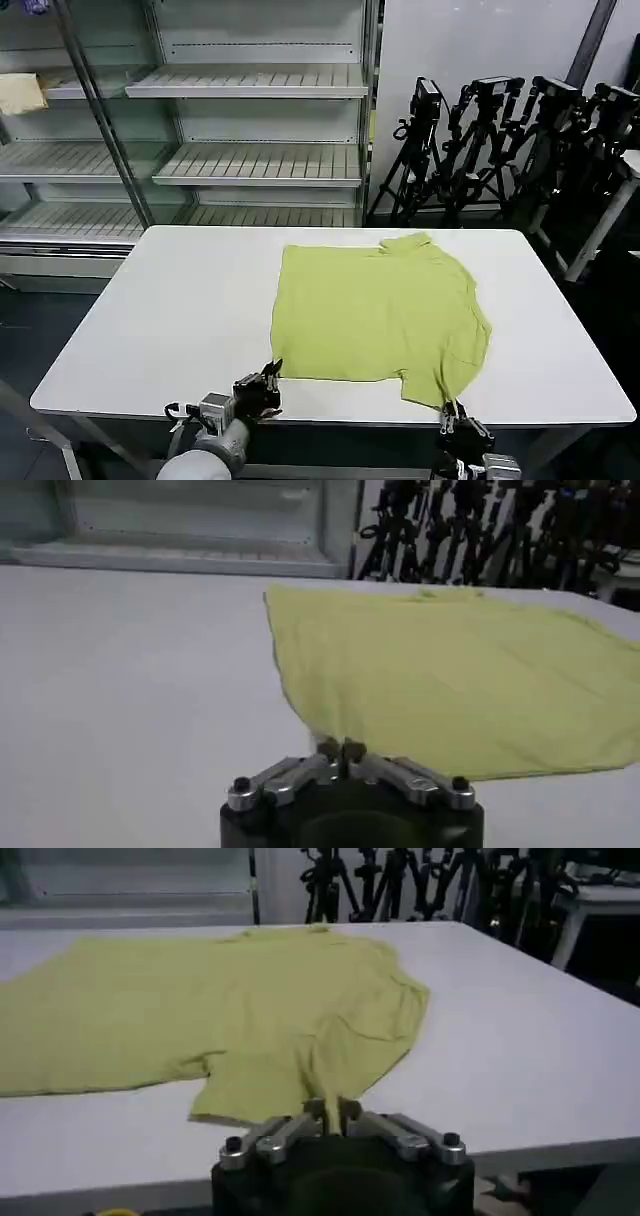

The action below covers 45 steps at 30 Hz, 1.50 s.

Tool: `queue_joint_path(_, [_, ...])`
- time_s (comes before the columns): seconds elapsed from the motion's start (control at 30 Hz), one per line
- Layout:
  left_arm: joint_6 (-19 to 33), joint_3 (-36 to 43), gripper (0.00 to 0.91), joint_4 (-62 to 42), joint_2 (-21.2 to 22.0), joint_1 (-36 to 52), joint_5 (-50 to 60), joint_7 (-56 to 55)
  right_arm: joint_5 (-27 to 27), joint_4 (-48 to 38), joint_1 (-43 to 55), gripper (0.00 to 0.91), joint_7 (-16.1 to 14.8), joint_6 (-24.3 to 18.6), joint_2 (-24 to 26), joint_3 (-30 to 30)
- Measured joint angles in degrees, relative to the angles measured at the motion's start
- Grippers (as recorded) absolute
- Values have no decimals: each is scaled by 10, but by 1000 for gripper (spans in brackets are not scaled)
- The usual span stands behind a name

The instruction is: Fold and organize the clothes.

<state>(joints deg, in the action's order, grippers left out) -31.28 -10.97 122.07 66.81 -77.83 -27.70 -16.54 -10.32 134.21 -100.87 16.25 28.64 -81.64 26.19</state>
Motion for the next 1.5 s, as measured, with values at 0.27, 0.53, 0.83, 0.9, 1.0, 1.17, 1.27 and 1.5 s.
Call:
queue_joint_path(0.27, [-1,-17,30,34,-6,-26,-15,3,2,43,-27,0,-9,-16,9,12])
queue_joint_path(0.53, [-3,-70,30,97,2,-68,-52,3,-15,80,-32,0,-16,-34,22,37])
queue_joint_path(0.83, [-2,-122,30,124,-17,-64,-106,6,-49,64,31,0,-17,-42,56,47])
queue_joint_path(0.9, [1,-124,30,120,-21,-53,-111,9,-59,50,52,0,-17,-41,68,46])
queue_joint_path(1.0, [6,-121,30,109,-23,-37,-114,13,-72,30,83,0,-17,-39,83,44])
queue_joint_path(1.17, [8,-105,20,80,-26,-4,-110,17,-92,-8,136,0,-17,-33,107,38])
queue_joint_path(1.27, [10,-91,30,61,-27,18,-104,17,-100,-32,164,0,-17,-27,118,34])
queue_joint_path(1.5, [13,-57,30,10,-22,69,-82,18,-107,-81,218,0,-19,-16,134,22])
